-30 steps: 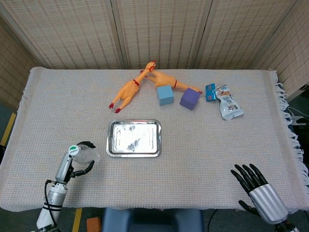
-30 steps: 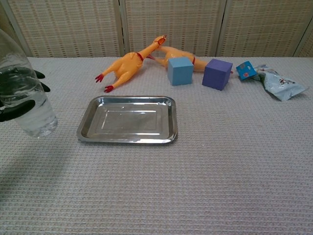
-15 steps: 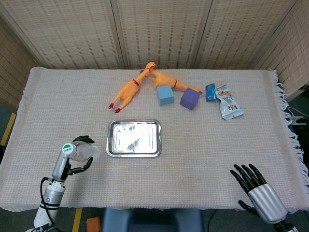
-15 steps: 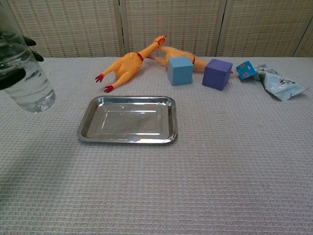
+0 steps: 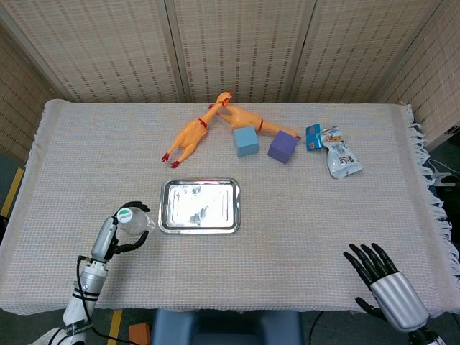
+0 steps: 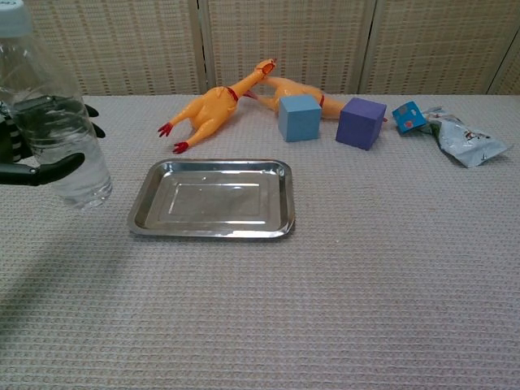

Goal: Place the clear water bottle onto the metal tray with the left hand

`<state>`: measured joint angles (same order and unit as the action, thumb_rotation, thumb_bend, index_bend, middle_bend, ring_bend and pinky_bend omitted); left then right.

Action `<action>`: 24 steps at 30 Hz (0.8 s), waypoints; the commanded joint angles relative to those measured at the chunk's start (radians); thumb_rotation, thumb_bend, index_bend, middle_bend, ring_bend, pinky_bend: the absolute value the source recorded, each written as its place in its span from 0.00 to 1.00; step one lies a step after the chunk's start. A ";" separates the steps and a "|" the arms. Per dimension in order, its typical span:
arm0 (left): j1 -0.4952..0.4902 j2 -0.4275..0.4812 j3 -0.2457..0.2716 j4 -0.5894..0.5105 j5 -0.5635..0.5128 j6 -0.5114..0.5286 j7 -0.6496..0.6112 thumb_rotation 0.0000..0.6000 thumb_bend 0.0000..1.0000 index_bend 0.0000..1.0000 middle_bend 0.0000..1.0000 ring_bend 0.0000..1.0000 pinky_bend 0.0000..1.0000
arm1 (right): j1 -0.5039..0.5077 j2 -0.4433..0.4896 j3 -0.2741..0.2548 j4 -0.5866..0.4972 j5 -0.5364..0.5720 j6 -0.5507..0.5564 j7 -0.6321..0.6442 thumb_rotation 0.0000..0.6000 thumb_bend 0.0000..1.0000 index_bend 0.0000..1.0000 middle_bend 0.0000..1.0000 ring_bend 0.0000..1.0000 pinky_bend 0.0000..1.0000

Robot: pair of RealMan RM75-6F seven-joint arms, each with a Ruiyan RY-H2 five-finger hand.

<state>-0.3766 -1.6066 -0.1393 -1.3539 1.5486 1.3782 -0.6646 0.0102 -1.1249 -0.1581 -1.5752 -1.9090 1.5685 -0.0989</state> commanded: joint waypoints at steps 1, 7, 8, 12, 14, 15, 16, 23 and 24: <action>-0.045 -0.041 -0.040 0.028 -0.002 -0.008 0.041 1.00 0.45 0.25 0.28 0.15 0.25 | 0.000 0.000 0.001 0.000 0.000 0.003 0.001 1.00 0.09 0.00 0.00 0.00 0.00; -0.117 -0.150 -0.058 0.136 -0.025 -0.071 0.105 1.00 0.45 0.24 0.27 0.14 0.24 | 0.004 0.002 0.001 -0.001 0.008 -0.010 0.005 1.00 0.09 0.00 0.00 0.00 0.00; -0.123 -0.160 -0.059 0.148 -0.029 -0.078 0.106 1.00 0.45 0.24 0.27 0.14 0.24 | 0.005 0.003 0.001 -0.001 0.008 -0.010 0.006 1.00 0.09 0.00 0.00 0.00 0.00; -0.163 -0.220 -0.081 0.225 -0.047 -0.100 0.098 1.00 0.45 0.24 0.27 0.14 0.24 | 0.004 0.004 0.003 -0.001 0.011 -0.006 0.011 1.00 0.09 0.00 0.00 0.00 0.00; -0.182 -0.246 -0.091 0.261 -0.054 -0.109 0.094 1.00 0.45 0.24 0.27 0.14 0.24 | 0.006 0.004 0.004 -0.002 0.017 -0.013 0.012 1.00 0.09 0.00 0.00 0.00 0.00; -0.191 -0.257 -0.095 0.277 -0.057 -0.114 0.093 1.00 0.45 0.24 0.27 0.14 0.24 | 0.008 0.004 0.004 -0.003 0.019 -0.017 0.013 1.00 0.09 0.00 0.00 0.00 0.00; -0.199 -0.267 -0.098 0.296 -0.061 -0.119 0.092 1.00 0.45 0.24 0.27 0.14 0.24 | 0.009 0.004 0.004 -0.004 0.021 -0.020 0.012 1.00 0.09 0.00 0.00 0.00 0.00; -0.244 -0.354 -0.114 0.437 -0.094 -0.160 0.022 1.00 0.45 0.24 0.28 0.14 0.21 | 0.013 0.005 0.005 -0.011 0.029 -0.033 0.009 1.00 0.09 0.00 0.00 0.00 0.00; -0.249 -0.368 -0.112 0.453 -0.096 -0.164 0.012 1.00 0.45 0.24 0.28 0.14 0.21 | 0.014 0.004 0.006 -0.012 0.031 -0.036 0.009 1.00 0.09 0.00 0.00 0.00 0.00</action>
<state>-0.6111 -1.9509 -0.2481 -0.9264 1.4623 1.2272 -0.6315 0.0240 -1.1203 -0.1528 -1.5863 -1.8788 1.5334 -0.0896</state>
